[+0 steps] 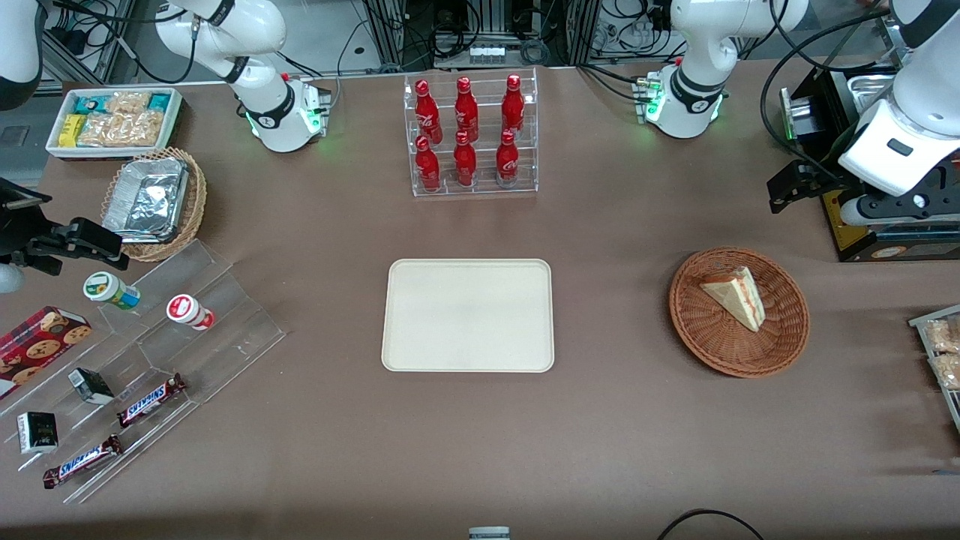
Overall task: Place sandwich from basket to tray
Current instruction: 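Move the left gripper down over the sandwich in the wicker basket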
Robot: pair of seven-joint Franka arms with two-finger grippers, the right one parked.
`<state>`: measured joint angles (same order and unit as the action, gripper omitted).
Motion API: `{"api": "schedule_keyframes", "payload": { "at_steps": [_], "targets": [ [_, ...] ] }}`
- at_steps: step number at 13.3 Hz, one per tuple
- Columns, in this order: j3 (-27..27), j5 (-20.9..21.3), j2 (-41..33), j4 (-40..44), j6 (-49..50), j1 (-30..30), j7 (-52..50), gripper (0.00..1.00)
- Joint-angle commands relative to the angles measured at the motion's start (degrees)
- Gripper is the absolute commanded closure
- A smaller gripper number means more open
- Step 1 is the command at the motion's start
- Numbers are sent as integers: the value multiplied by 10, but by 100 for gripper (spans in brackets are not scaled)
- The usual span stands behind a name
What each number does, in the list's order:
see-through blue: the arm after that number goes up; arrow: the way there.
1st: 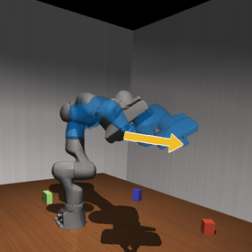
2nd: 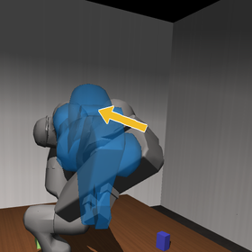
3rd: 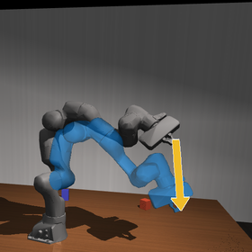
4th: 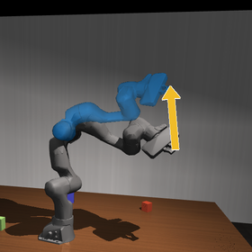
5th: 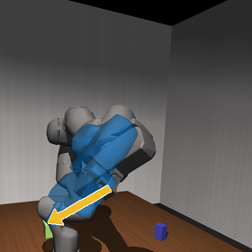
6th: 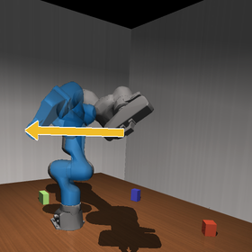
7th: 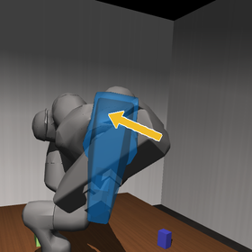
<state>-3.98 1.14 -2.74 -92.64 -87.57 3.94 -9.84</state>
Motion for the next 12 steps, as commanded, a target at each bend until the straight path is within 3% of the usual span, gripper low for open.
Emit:
{"api": "schedule_keyframes", "payload": {
  "at_steps": [1,6,12],
  "targets": [
    [1,9,-9,-4,2,4,-7,0],
    [7,4,-3,-5,4,-6,-4,0],
    [13,6,21,-36,9,-73,-16,0]
  ]
}}
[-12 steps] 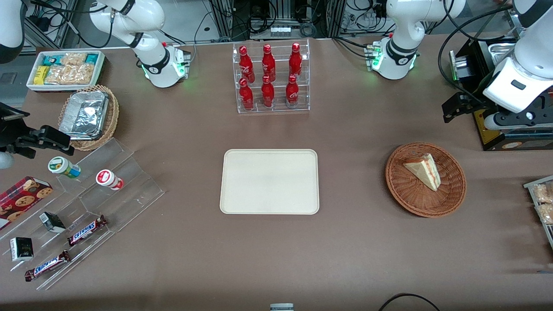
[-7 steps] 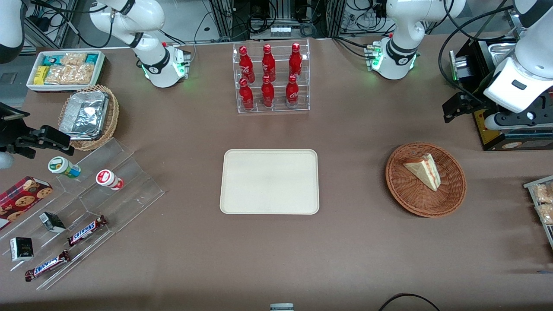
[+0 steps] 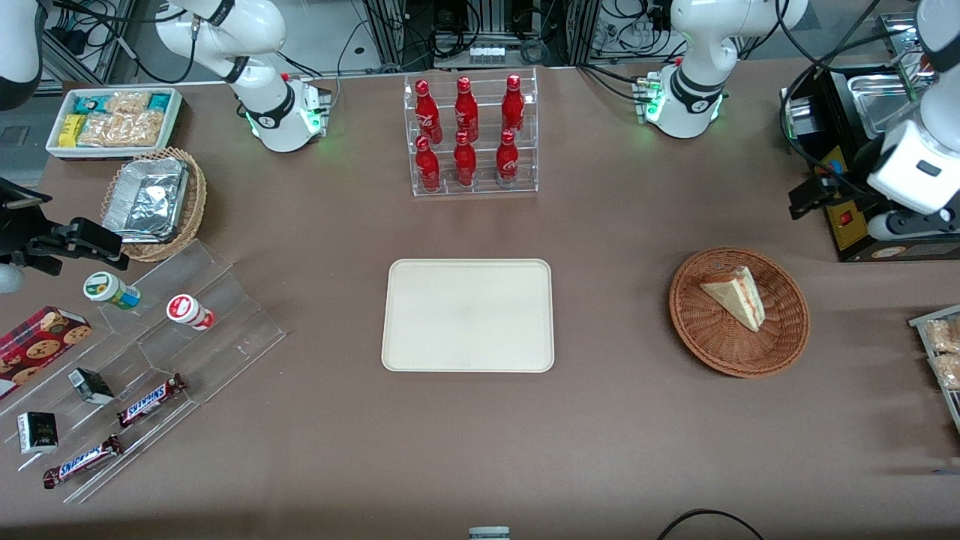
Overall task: Place sandwich from basket to tray
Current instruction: 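Move the left gripper down over the sandwich in the wicker basket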
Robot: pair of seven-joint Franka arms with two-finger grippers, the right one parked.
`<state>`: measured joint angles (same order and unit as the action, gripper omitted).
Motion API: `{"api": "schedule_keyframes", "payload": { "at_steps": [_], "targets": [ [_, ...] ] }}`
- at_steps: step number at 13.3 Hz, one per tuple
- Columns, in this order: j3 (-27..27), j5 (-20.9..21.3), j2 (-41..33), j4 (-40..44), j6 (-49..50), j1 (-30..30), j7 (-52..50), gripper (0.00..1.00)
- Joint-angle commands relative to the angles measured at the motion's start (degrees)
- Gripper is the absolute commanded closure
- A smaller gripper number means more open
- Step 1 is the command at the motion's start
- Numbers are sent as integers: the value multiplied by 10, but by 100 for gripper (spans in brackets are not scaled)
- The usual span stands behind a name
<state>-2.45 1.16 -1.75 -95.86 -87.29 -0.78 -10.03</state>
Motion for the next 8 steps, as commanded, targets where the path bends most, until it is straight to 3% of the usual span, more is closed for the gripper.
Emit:
{"api": "schedule_keyframes", "payload": {
  "at_steps": [1,3,8],
  "targets": [
    [-2,10,15,-12,1,-40,-19,0],
    [-2,11,17,-32,-24,-73,-20,0],
    [0,6,18,-146,-139,-84,-52,0]
  ]
}}
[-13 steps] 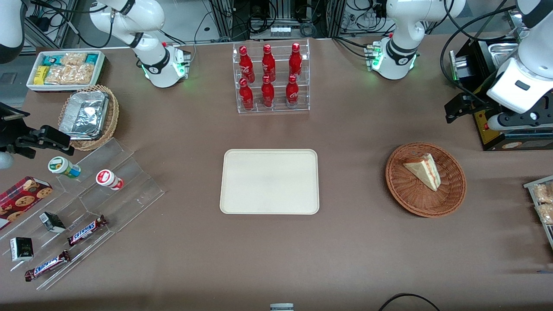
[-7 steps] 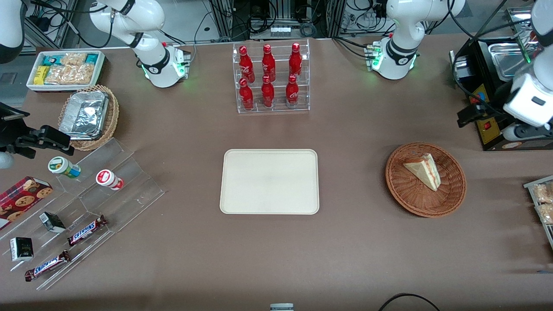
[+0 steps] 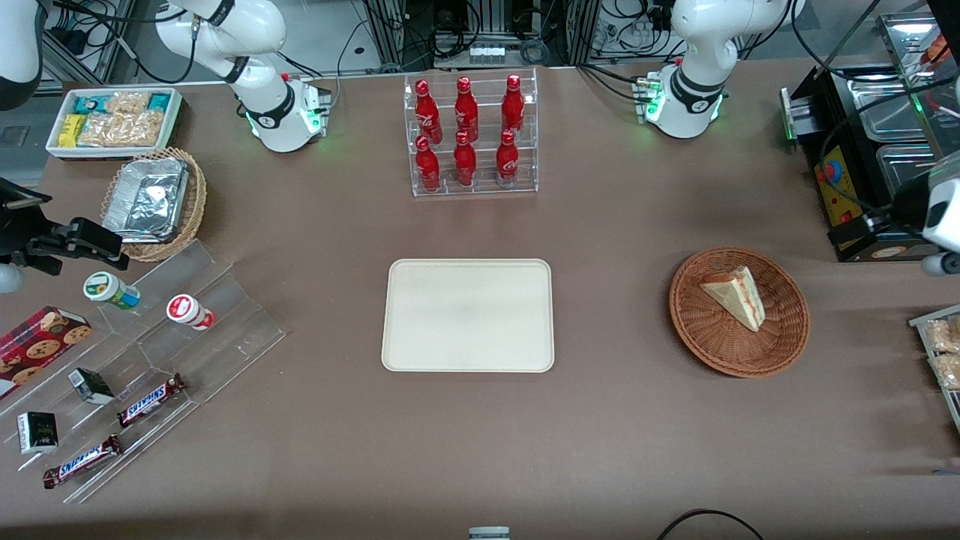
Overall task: Place sandwich from basket to tray
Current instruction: 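Move the left gripper down over the sandwich in the wicker basket, then lower the open left gripper around the sandwich and close it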
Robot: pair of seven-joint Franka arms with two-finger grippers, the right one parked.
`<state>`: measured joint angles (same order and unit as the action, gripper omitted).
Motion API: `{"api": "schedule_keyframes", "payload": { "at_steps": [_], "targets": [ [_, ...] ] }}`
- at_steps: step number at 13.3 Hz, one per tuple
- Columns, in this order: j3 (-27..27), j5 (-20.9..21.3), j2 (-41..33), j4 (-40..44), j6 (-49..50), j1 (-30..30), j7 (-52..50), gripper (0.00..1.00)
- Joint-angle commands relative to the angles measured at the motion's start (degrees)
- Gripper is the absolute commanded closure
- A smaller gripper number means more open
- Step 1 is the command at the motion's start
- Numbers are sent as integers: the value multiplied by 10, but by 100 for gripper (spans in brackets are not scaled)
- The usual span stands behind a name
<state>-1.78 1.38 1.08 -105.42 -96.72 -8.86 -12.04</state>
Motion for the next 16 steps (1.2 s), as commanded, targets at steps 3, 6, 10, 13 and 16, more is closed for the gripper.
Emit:
{"api": "schedule_keyframes", "payload": {
  "at_steps": [3,6,10,13,16],
  "targets": [
    [3,7,10,-113,-139,-3,-93,0],
    [3,5,30,-186,-265,-2,-145,0],
    [2,1,81,-202,-335,14,-218,0],
    [1,-2,107,-205,-376,20,-236,1],
    [1,-2,126,-220,-415,32,-247,1]
  ]
}}
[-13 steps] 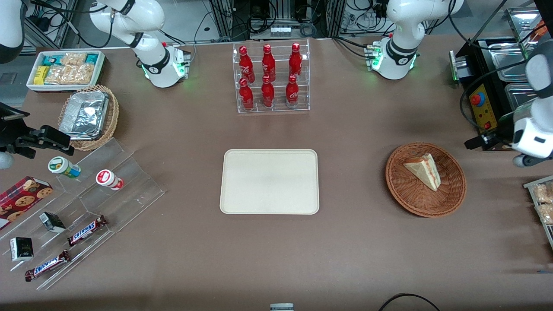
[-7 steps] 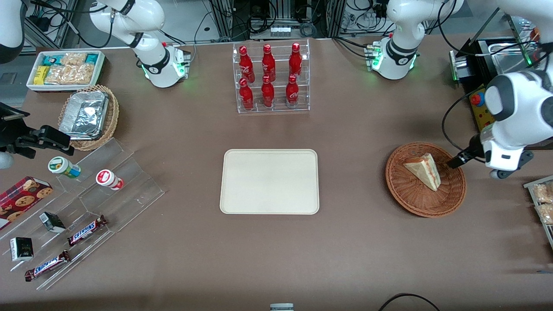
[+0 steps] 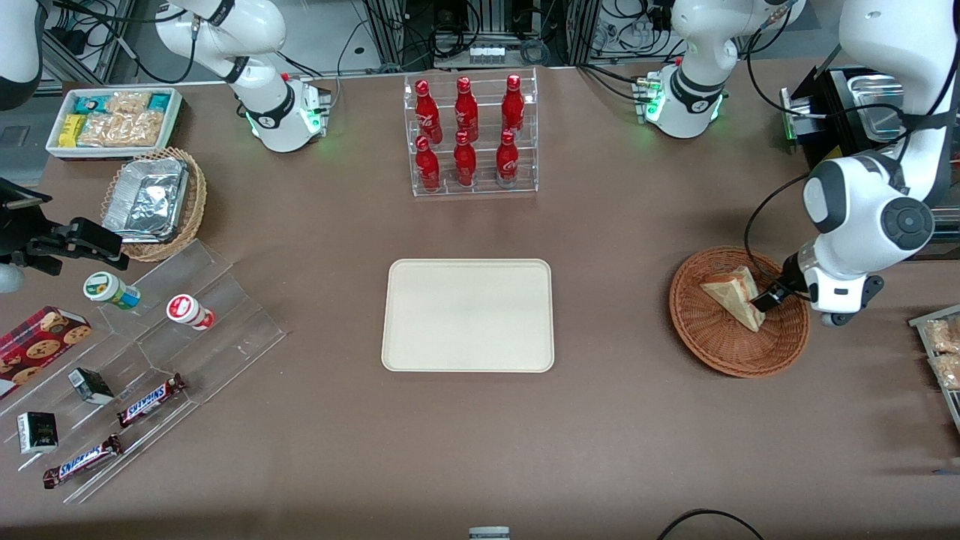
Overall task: Place sandwich from basket to tray
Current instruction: 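Lower the open left gripper around the sandwich and close it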
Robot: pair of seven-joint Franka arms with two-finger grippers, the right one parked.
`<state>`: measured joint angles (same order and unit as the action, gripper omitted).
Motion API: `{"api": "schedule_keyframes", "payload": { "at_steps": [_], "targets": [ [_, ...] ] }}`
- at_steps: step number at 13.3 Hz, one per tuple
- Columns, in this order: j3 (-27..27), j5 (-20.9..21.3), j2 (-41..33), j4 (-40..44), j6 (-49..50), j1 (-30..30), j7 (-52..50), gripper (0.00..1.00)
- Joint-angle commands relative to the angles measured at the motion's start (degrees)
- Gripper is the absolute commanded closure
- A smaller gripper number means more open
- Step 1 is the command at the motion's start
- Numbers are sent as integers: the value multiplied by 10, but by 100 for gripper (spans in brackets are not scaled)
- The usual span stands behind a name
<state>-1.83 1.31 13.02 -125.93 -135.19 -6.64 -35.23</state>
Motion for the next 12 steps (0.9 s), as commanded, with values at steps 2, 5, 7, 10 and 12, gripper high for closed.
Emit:
{"api": "schedule_keyframes", "payload": {
  "at_steps": [2,5,7,10,12],
  "targets": [
    [2,-1,7,-30,-46,11,-16,1],
    [1,-3,11,-36,-46,12,-16,1],
    [0,-4,14,-47,-46,21,-27,1],
    [1,-5,24,-49,-45,29,-36,11],
    [1,-5,24,-48,-44,29,-36,25]
  ]
}}
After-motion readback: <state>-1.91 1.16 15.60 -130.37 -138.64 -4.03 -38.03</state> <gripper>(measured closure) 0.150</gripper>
